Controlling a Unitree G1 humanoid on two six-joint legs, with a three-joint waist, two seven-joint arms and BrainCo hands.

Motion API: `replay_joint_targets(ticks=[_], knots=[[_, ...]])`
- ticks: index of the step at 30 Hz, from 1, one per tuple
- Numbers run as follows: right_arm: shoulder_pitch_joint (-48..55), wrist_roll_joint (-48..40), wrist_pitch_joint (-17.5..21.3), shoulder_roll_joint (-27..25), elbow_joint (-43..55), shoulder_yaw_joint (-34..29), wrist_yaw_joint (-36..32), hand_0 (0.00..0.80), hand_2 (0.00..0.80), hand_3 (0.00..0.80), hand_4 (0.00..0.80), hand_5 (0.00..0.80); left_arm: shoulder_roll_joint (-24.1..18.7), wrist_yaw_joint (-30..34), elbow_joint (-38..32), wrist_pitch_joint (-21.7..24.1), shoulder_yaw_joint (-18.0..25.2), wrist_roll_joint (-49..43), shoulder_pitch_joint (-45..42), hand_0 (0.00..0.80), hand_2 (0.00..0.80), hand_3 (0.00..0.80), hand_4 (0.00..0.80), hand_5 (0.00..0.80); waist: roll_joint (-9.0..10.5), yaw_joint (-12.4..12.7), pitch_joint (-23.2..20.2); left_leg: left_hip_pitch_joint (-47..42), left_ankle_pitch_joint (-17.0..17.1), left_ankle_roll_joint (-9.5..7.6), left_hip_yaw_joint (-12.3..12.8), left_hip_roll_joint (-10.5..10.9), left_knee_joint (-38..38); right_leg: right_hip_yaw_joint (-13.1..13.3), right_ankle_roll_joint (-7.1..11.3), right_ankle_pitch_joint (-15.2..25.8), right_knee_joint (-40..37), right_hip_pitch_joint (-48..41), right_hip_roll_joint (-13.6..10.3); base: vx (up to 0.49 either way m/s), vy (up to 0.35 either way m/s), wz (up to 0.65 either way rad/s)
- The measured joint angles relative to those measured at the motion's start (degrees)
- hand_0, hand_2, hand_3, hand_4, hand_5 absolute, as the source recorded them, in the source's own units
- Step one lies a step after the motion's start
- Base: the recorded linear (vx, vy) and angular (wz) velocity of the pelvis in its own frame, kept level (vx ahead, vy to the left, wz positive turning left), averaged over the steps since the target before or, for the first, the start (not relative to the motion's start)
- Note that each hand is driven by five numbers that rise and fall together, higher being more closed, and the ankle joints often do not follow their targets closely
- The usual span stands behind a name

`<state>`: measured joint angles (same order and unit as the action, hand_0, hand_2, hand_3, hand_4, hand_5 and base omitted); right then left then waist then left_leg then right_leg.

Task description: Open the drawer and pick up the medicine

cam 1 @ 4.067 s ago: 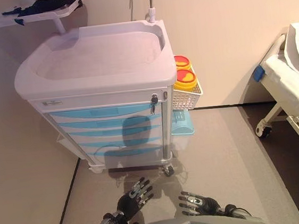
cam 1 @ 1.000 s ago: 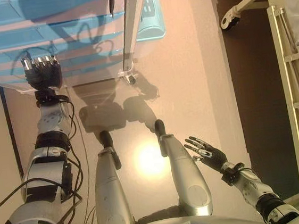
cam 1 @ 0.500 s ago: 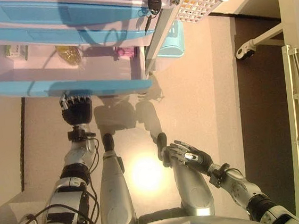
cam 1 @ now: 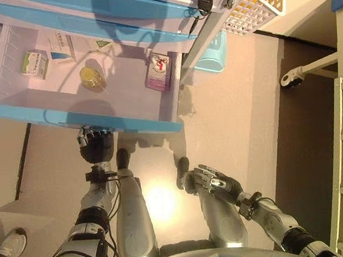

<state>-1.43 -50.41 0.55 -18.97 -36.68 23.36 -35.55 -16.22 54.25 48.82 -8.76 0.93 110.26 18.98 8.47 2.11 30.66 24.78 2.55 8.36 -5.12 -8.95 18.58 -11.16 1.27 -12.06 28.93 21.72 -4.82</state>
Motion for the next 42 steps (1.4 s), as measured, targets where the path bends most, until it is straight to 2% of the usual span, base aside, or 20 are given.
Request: replay_joint_targets(ticks=[11,20,21,22,35,39,41,42], knots=[[3.3,-0.1,3.4,0.2,-0.3,-0.1,-0.4,0.0,0.0,0.0,0.0,0.0,0.8,0.0,0.0,-3.9,-0.1,-3.5,-4.1,0.8,0.8,0.8,0.8,0.8,-0.48,2.7,-1.7,1.3,0.1,-0.28,-1.6,0.3,-0.2,-2.1,-0.1,-0.5,0.0,-0.1,-0.4,0.016,-0.008,0.09],[3.9,-0.1,5.1,0.8,-2.5,-0.7,-1.3,0.0,0.0,0.0,0.0,0.0,2.1,-0.1,-0.1,-6.5,-0.3,-4.6,-8.8,0.794,0.794,0.794,0.794,0.794,-1.92,3.6,-3.1,2.3,0.3,-0.75,-2.3,1.4,0.0,-3.6,0.21,-1.3,0.2,-0.1,-1.4,0.044,0.016,0.11],[4.1,-0.1,5.2,0.9,-2.5,-0.9,-1.3,0.0,0.0,0.0,0.0,0.0,2.3,-0.3,-0.1,-6.7,-0.3,-4.7,-9.4,0.552,0.552,0.552,0.552,0.552,-2.09,3.7,-3.3,2.4,0.3,-0.84,-2.4,1.4,-0.1,-3.6,0.16,-1.4,0.2,-0.1,-1.5,0.023,0.018,0.08],[4.2,0.0,5.3,1.1,-2.7,-1.2,-1.3,0.0,0.0,0.0,0.0,0.0,2.4,-0.4,-0.1,-7.0,-0.3,-4.7,-10.0,0.0,0.0,0.0,0.0,0.0,-2.25,4.0,-3.4,2.4,0.4,-0.87,-2.4,1.5,0.0,-3.6,0.37,-1.3,0.2,-0.1,-1.5,0.018,0.016,0.06],[4.2,0.1,5.5,1.9,-3.7,-2.4,-1.5,0.0,0.0,0.0,0.0,0.0,2.1,-3.3,-0.1,-7.2,-0.2,-4.7,-12.2,0.0,0.0,0.0,0.0,0.0,-2.38,3.9,-3.5,1.9,1.2,-0.95,-2.0,2.2,0.1,-3.5,0.55,-1.5,1.5,0.0,-2.3,-0.006,0.033,0.02],[4.2,0.8,5.3,2.0,-3.9,-2.4,-1.9,0.0,0.0,0.0,0.0,0.0,1.9,-4.8,0.1,-7.2,0.0,-4.6,-12.1,0.0,0.0,0.0,0.0,0.0,-2.12,3.8,-3.9,1.8,0.2,-0.6,-1.8,2.2,0.2,-3.2,0.07,-2.2,2.2,-0.1,-2.5,0.012,0.036,0.01],[4.2,1.4,5.0,1.9,-4.0,-2.4,-2.0,0.0,0.0,0.0,0.0,0.0,1.9,-5.2,0.3,-7.3,0.0,-4.6,-12.1,0.0,0.0,0.0,0.0,0.0,-2.04,3.7,-4.3,1.8,0.8,-1.32,-1.8,2.3,0.1,-3.0,0.37,-1.9,2.3,0.1,-2.4,0.007,0.033,-0.02],[4.2,1.6,5.0,2.0,-3.9,-2.4,-2.1,0.0,0.0,0.0,0.0,0.0,1.8,-5.3,0.3,-7.3,0.0,-4.5,-12.0,0.0,0.0,0.0,0.0,0.0,-1.95,3.6,-4.4,1.8,0.9,-0.95,-1.8,2.3,0.2,-2.8,0.33,-2.1,2.5,0.5,-2.5,0.003,0.042,-0.01]])
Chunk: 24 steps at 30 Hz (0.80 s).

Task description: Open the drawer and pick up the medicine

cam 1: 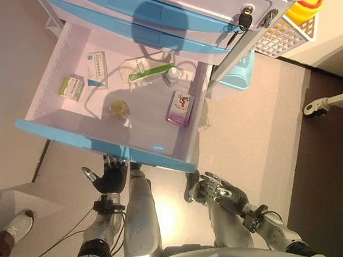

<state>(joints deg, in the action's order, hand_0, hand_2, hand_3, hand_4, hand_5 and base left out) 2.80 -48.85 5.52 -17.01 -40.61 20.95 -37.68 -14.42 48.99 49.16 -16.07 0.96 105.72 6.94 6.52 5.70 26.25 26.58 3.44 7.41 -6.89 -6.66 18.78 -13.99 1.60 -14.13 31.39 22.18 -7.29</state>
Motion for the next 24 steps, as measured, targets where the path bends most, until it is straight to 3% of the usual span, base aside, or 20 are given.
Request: replay_joint_targets(ticks=[10,11,13,15,24], knots=[[0.1,0.8,-0.6,0.0,0.3,0.0,-0.4,0.0,0.0,0.0,0.0,0.0,-1.5,-3.2,0.9,-2.9,1.2,0.0,1.3,0.0,0.0,0.0,0.0,0.0,0.8,-0.1,-0.9,1.3,-1.7,0.11,0.9,-0.1,2.2,1.8,-0.16,-0.3,1.7,1.6,0.2,0.001,0.027,-0.06],[0.0,0.8,-0.7,0.0,0.3,0.1,-0.4,0.0,0.0,0.0,0.0,0.0,-1.7,-7.6,2.9,-2.8,2.1,0.1,2.0,0.0,0.0,0.0,0.0,0.0,0.9,-0.2,-0.9,1.2,-1.7,0.26,1.1,-0.1,2.6,2.1,-0.31,-0.4,1.7,1.6,0.3,0.001,0.03,-0.07],[-0.6,1.1,-0.8,0.4,0.3,0.2,-0.5,0.0,0.0,0.0,0.0,0.0,-2.6,-17.5,13.7,-1.5,3.4,0.1,4.3,0.0,0.0,0.0,0.0,0.0,1.88,-1.2,-0.5,1.4,-1.6,-0.07,1.1,-0.2,3.1,2.4,0.1,-0.2,1.8,1.7,0.5,0.006,0.029,-0.08],[-1.1,1.1,-0.8,0.8,0.8,0.0,-1.0,0.0,0.0,0.0,0.0,0.0,-3.6,-21.9,19.7,-0.8,4.6,0.3,3.8,0.0,0.0,0.0,0.0,0.0,3.73,-2.7,0.5,2.2,-1.6,-0.16,1.2,-0.2,3.7,2.5,-0.01,0.1,1.9,2.3,0.5,0.006,0.014,-0.02],[-1.6,2.0,-1.1,0.7,1.5,-0.2,-1.3,0.0,0.0,0.0,0.0,0.0,-4.5,-24.6,21.3,-1.2,5.1,0.1,3.2,0.0,0.0,0.0,0.0,0.0,4.19,-2.4,1.7,2.6,-2.1,-0.32,2.0,-0.3,3.9,2.5,0.35,-0.2,2.0,2.5,0.3,0.032,0.005,0.01]])
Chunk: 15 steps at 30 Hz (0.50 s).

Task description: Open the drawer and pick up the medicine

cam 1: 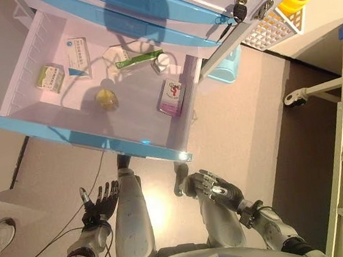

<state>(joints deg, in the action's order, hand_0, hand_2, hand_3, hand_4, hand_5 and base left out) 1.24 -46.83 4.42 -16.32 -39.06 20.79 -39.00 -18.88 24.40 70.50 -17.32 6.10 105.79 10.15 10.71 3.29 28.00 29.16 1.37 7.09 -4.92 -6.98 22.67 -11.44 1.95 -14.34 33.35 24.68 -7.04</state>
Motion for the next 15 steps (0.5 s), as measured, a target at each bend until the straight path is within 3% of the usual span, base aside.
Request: replay_joint_targets(ticks=[7,9,15], knots=[[-0.1,0.0,-0.1,0.0,0.1,0.1,0.2,0.0,0.0,0.0,0.0,0.0,0.0,-0.1,-0.5,0.8,-0.1,-0.7,0.2,0.0,0.0,0.0,0.0,0.0,-0.05,-0.4,0.1,-0.7,-0.4,0.59,0.2,-0.1,0.0,0.3,-0.07,0.0,-0.3,-0.5,0.0,-0.031,0.007,-0.02],[-0.1,-0.1,0.3,0.0,0.2,0.2,1.2,0.0,0.0,0.0,0.0,0.0,0.0,-0.1,-0.7,2.4,-0.2,-2.4,0.3,0.0,0.0,0.0,0.0,0.0,-0.09,-0.5,0.1,-1.0,0.0,0.04,0.3,0.0,-0.2,0.4,-0.32,0.3,-0.4,-0.6,0.1,0.007,-0.002,-0.03],[1.8,-0.5,4.5,-2.1,5.6,-0.3,12.7,0.0,0.0,0.0,0.0,0.0,-0.1,-2.4,-3.3,7.1,-0.2,-9.3,-0.2,0.0,0.0,0.0,0.0,0.0,-0.19,-0.5,0.4,-1.5,0.3,0.02,0.4,0.0,-1.0,0.3,-0.32,0.3,-0.8,-1.1,0.0,0.022,-0.011,0.01]])
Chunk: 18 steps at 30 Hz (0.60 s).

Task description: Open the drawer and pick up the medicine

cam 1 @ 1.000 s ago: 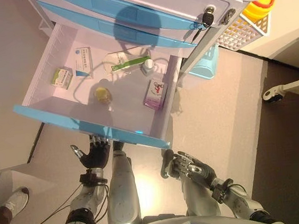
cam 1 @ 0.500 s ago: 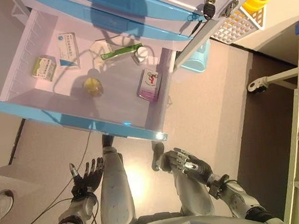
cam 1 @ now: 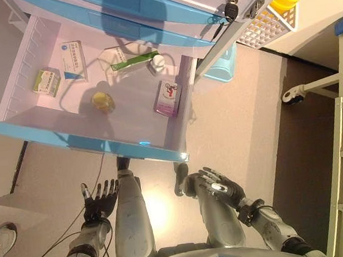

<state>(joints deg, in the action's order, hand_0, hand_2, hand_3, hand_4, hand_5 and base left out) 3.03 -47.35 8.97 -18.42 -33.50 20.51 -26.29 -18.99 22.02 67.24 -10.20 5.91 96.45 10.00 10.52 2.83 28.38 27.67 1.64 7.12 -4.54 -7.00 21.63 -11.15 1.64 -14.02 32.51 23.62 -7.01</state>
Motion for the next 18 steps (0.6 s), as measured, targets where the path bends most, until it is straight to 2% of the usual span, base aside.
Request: replay_joint_targets(ticks=[4,7,12,18], knots=[[4.8,1.0,3.6,-4.6,15.9,-5.4,8.3,0.0,0.0,0.0,0.0,0.0,-0.1,-0.1,-3.8,3.0,-0.1,-7.2,-5.1,0.0,0.0,0.0,0.0,0.0,-0.13,-0.1,0.7,-2.3,0.1,0.07,0.0,-0.1,-1.3,-0.2,0.02,0.1,-1.6,-2.3,0.2,0.009,-0.006,0.0],[5.3,8.4,8.0,-9.1,26.1,-10.8,13.7,0.0,0.0,0.0,0.0,0.0,-0.6,1.4,-4.4,4.9,-0.5,-12.4,-9.5,0.0,0.0,0.0,0.0,0.0,-0.15,0.0,0.7,-2.8,0.1,0.04,0.2,-0.1,-2.0,-0.2,0.14,0.4,-2.8,-3.0,0.3,-0.006,0.036,-0.01],[3.6,24.5,9.1,-17.6,41.1,-17.3,19.9,0.0,0.0,0.0,0.0,0.0,-1.6,4.5,-5.8,9.8,-0.4,-16.2,-14.5,0.0,0.0,0.0,0.0,0.0,-0.3,0.4,0.8,-3.6,-0.1,-0.1,0.4,0.0,-2.4,-0.3,0.78,1.3,-5.6,-4.9,0.3,-0.001,0.007,0.0],[0.1,39.3,7.6,-27.4,53.3,-22.5,23.5,0.0,0.0,0.0,0.0,0.0,-2.1,6.2,-9.1,15.8,-0.3,-20.6,-17.2,0.0,0.0,0.0,0.0,0.0,-0.52,2.7,1.0,-6.1,-0.2,-0.64,1.2,0.2,-4.2,-0.4,1.53,2.7,-10.1,-8.6,0.4,-0.001,0.002,-0.01]])
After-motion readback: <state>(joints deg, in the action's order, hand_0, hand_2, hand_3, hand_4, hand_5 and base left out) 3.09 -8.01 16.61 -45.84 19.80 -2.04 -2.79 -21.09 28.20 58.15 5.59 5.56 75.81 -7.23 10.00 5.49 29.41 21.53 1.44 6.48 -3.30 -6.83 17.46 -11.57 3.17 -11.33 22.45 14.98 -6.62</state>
